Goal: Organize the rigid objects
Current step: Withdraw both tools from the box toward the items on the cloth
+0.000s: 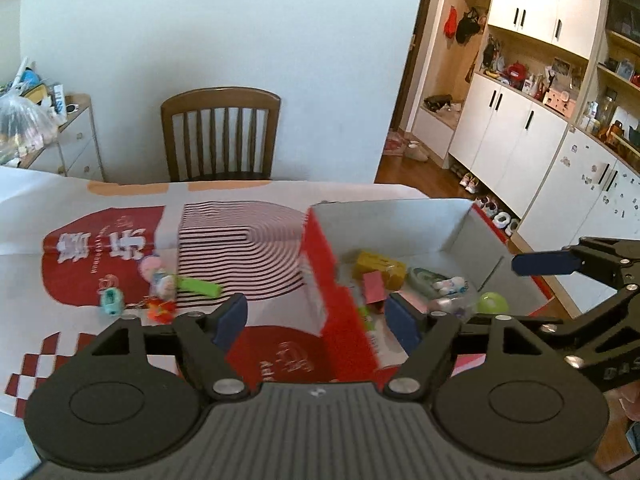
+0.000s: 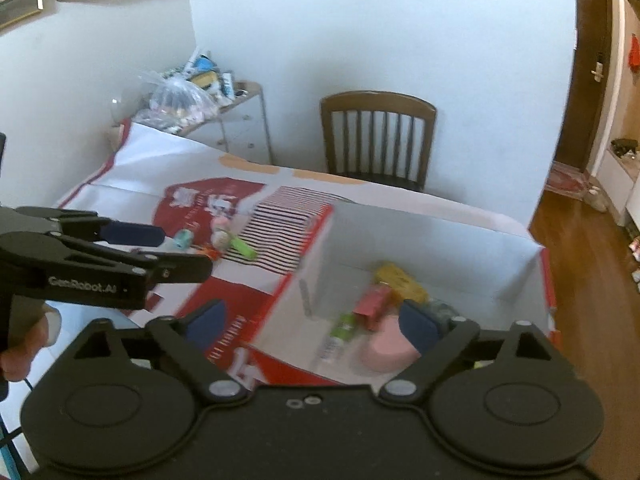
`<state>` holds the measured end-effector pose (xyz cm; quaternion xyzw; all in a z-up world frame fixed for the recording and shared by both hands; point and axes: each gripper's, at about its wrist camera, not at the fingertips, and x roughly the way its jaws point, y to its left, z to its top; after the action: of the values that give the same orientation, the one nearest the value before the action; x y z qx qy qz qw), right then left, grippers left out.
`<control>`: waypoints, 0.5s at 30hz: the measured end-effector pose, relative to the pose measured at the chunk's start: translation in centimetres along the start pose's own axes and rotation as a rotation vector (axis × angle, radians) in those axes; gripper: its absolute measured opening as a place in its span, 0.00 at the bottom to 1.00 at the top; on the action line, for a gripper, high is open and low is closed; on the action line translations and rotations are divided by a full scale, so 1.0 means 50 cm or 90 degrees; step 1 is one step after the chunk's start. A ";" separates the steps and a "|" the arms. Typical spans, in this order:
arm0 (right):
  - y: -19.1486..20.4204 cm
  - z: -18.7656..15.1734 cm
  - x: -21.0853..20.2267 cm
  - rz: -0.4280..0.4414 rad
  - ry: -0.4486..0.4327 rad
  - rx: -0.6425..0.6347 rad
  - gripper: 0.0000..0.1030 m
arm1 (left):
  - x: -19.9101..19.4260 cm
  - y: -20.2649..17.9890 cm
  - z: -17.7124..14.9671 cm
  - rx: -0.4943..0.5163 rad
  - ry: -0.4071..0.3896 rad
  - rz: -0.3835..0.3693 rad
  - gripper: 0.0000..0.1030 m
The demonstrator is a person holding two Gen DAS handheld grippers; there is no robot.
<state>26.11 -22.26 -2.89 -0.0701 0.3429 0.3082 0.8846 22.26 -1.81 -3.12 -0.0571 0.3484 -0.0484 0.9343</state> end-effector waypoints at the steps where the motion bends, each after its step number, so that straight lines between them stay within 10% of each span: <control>1: 0.016 0.003 0.003 0.005 -0.007 -0.002 0.97 | -0.005 0.014 -0.002 -0.003 0.000 0.001 0.80; 15: 0.200 0.046 0.108 0.017 -0.014 -0.014 1.00 | -0.030 0.260 -0.029 -0.049 -0.006 -0.009 0.92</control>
<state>24.56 -10.80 -3.80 -0.0715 0.3309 0.3246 0.8832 20.84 11.12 -5.04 -0.0960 0.3450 -0.0413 0.9328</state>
